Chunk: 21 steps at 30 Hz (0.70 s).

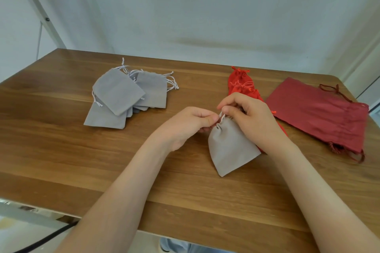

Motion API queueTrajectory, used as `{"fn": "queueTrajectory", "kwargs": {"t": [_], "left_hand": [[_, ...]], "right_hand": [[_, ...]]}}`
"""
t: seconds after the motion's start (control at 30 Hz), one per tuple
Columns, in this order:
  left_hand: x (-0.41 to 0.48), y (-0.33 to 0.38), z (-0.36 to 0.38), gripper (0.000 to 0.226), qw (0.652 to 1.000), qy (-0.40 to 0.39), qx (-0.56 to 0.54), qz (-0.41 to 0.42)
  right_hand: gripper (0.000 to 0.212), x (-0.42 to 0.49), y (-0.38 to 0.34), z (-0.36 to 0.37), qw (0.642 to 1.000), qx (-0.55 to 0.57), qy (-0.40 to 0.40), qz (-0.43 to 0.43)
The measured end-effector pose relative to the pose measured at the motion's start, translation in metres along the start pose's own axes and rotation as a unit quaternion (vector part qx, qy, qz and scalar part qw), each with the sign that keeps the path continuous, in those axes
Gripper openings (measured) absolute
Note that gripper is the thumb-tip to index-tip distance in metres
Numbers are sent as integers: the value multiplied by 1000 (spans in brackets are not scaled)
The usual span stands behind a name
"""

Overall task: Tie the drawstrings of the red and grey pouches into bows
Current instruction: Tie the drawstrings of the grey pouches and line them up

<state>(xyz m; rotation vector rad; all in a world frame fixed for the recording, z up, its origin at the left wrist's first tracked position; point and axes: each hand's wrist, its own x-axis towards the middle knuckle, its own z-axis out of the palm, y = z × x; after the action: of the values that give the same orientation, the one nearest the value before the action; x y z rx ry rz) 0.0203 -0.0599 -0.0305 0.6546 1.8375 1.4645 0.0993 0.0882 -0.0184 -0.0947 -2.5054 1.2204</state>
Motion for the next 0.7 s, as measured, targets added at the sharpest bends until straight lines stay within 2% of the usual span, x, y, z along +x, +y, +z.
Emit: {"fn": "queueTrajectory", "kwargs": {"t": [0.27,0.43,0.57,0.7], "left_hand": [[-3,3,10,27,1000,-13,-11,25],[-3,0,18,39,983,26,159,85],[0,0,14,33,975,22,188,118],[-2,1,12,30,959,29,242,147]], "right_hand": [[9,-1,-1,6,999,-12,43,18],[12,0,1,10,998,-44,41,9],[11,-3,-2,10,999,-17,48,-8],[11,-4,-5,7,1000,-11,19,-20]]}}
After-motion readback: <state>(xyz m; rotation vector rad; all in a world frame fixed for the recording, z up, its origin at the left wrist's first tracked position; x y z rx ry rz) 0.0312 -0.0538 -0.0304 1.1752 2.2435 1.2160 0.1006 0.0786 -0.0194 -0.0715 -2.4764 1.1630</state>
